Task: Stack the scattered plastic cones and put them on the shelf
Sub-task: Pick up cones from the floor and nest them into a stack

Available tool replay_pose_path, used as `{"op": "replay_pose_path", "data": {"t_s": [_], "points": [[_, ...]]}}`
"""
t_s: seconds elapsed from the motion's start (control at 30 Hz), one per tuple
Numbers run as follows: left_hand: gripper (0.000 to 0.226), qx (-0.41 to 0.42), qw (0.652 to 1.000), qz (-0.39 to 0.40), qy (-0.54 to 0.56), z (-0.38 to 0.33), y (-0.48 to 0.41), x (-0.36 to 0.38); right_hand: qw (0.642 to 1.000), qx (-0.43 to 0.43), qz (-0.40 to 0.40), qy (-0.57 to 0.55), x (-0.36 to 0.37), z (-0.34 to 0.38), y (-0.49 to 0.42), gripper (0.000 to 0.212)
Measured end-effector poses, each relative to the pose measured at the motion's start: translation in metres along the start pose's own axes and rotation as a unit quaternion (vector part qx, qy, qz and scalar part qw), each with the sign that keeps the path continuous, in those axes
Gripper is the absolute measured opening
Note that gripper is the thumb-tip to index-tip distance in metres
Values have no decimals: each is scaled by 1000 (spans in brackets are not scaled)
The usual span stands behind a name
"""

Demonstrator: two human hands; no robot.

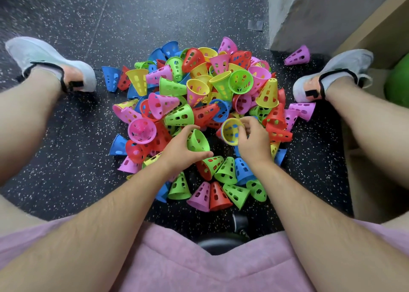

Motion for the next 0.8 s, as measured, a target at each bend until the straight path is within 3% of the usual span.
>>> {"op": "replay_pose_path", "data": {"t_s": [0.13, 0.27, 0.43, 0.57, 0.67, 0.8], "points": [[86, 10, 1000, 1, 2, -6, -2, 3, 995, 36, -11, -96, -9, 11, -6, 11], [83, 23, 999, 3, 22, -16, -2, 8, 990, 45, 79, -112, 15, 26, 2, 12], [80, 49, 999, 2, 22, -23, -1, 14, 964, 60, 252, -59, 62, 26, 24, 41], [87, 34, 999, 10, 8, -9, 2, 17, 962, 60, 255, -72, 60, 18, 29, 32], [84, 14, 1000, 1, 23, 0, 6, 13, 968, -26, 245, 46, 54, 14, 33, 25], [80, 5, 999, -8, 31, 7, 9, 7, 903, -135, 365, 183, 80, 5, 61, 43]]}}
Point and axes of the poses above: each hand's wrist, its own y-axis away from the middle knuckle, its own x-axis out of the palm, z = x × y, the point moved 9 cm from there along -y, towards the middle knuckle
